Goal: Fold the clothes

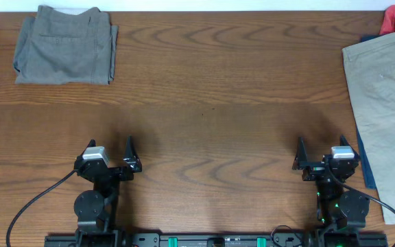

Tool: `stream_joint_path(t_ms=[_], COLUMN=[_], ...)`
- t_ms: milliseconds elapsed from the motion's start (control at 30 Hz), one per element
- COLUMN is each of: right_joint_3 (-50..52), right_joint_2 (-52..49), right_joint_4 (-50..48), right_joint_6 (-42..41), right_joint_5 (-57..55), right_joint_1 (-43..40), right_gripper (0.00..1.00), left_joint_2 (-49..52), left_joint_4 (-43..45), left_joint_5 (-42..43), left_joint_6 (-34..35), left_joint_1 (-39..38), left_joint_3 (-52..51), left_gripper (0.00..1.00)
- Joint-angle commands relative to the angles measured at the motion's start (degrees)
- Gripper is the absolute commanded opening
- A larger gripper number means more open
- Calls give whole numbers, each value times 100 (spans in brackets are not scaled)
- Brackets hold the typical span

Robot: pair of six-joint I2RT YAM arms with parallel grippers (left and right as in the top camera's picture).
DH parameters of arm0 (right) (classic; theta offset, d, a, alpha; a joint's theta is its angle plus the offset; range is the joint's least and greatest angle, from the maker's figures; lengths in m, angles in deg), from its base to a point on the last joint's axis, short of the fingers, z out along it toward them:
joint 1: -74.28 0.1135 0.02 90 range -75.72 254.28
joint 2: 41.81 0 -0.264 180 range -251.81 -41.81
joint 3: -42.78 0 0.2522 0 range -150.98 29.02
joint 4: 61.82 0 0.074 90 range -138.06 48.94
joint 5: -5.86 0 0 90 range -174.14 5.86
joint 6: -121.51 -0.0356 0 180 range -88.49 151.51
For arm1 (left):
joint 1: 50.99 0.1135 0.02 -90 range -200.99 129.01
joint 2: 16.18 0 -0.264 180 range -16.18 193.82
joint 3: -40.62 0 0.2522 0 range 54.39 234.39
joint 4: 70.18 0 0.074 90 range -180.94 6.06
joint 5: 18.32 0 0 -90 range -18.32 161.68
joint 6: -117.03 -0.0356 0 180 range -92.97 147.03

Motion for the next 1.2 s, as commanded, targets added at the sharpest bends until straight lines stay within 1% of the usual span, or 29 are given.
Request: stream_joint_path(t_ms=[0, 633, 700, 867, 900, 1167], right_joint_3=[4, 4, 4, 4, 4, 4], right_joint_2=[-4, -4, -4, -4, -4, -7], right_joint_4=[22, 13, -389, -2260, -2457, -3370], right_joint_6=[44, 46, -39, -2192, -2413, -2551], right_joint_5=[35, 37, 72, 1709, 1926, 1731], right_joint_1=[-57, -57, -57, -57, -57, -57], right_gripper=[99, 99, 99, 99, 99, 99], left_joint_2=[-4, -4, -4, -4, -4, -4], left_joint_4=[-225, -225, -225, -225, -225, -225], left_joint_5=[-4, -4, -4, -4, -4, -4], left_joint_6=[-52, -52, -52, -52, -52, -52], left_joint_1=[20, 20, 20, 20, 20, 20], left_joint_3=[-79, -79, -79, -79, -79, -79], left_gripper=[98, 98, 98, 98, 98, 98])
